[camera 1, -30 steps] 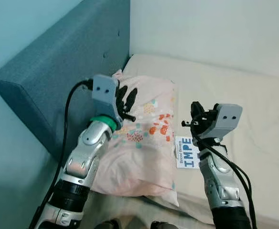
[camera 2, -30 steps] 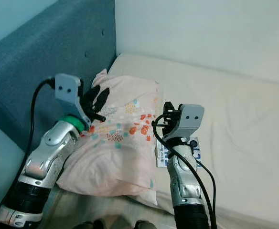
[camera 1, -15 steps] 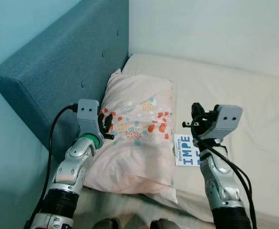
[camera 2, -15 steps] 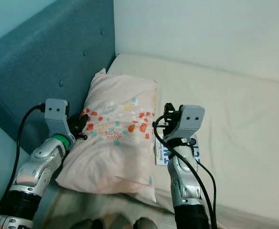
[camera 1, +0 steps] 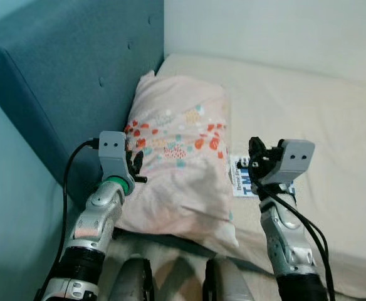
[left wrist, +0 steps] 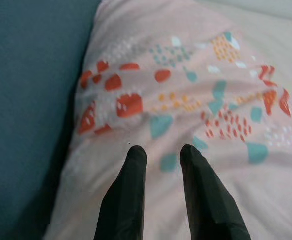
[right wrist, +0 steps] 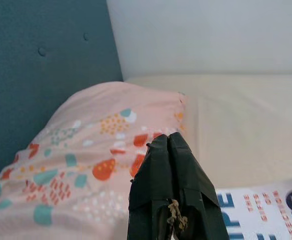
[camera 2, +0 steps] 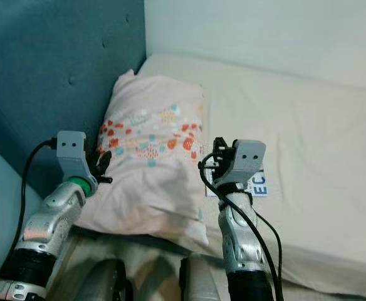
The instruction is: Clean up the room
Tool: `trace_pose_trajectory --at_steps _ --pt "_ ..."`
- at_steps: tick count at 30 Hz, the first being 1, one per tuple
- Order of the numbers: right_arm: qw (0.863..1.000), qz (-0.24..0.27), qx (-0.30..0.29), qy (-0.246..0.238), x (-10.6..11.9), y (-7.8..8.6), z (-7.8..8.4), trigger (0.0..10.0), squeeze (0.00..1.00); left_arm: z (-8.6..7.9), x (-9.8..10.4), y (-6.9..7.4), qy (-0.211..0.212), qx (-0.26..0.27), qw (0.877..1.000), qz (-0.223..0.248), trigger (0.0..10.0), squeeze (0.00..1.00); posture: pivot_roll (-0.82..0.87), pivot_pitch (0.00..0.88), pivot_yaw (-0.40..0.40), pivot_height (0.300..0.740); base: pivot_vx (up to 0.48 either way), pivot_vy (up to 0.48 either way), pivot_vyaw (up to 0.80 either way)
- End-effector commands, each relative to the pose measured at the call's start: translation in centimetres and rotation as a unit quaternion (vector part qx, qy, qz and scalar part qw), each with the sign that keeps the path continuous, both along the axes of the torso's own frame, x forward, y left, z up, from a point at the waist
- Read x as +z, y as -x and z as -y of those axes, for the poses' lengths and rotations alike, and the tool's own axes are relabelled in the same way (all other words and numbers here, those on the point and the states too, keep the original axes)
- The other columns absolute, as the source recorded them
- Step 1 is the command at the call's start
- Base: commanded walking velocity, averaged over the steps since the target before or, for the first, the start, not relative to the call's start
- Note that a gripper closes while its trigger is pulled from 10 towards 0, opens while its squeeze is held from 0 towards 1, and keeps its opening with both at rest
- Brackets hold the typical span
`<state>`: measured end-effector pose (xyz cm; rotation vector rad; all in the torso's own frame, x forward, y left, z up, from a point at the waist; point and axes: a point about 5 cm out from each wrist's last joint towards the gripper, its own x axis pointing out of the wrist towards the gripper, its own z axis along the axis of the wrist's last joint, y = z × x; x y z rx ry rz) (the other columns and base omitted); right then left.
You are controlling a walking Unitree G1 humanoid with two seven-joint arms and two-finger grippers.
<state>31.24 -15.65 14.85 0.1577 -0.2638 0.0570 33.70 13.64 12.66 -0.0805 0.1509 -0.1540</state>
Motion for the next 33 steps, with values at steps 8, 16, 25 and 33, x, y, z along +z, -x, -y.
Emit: trace_pose_trajectory --at_steps 8,16,25,33 --pt "0.999 -0.026 0.030 -0.009 -1.3 0.0 -0.8 10.0 0.00 -1.3 1.1 -2.4 0.032 0.055 0.998 -0.011 10.0 1.00 -0.04 0.142 0.039 0.626 0.000 0.000 0.00" --pt "0.988 -0.088 0.113 -0.050 -3.6 -0.4 -2.9 10.0 0.00 -7.5 0.6 -3.3 0.014 0.118 0.990 -0.073 10.0 1.00 -0.02 0.198 0.046 0.626 0.000 0.000 0.00" --pt "0.980 -0.133 0.125 -0.075 -4.9 -1.5 -3.8 10.0 0.00 -7.2 -0.5 -3.9 0.107 0.105 0.982 -0.114 10.0 1.00 -0.01 0.245 0.046 0.626 0.000 0.000 0.00" --pt "0.985 -0.117 0.114 -0.052 -4.8 -0.9 -3.5 10.0 0.00 -4.0 0.3 -5.0 0.179 0.043 0.977 -0.104 10.0 1.00 -0.04 0.262 0.061 0.626 0.000 0.000 0.00"
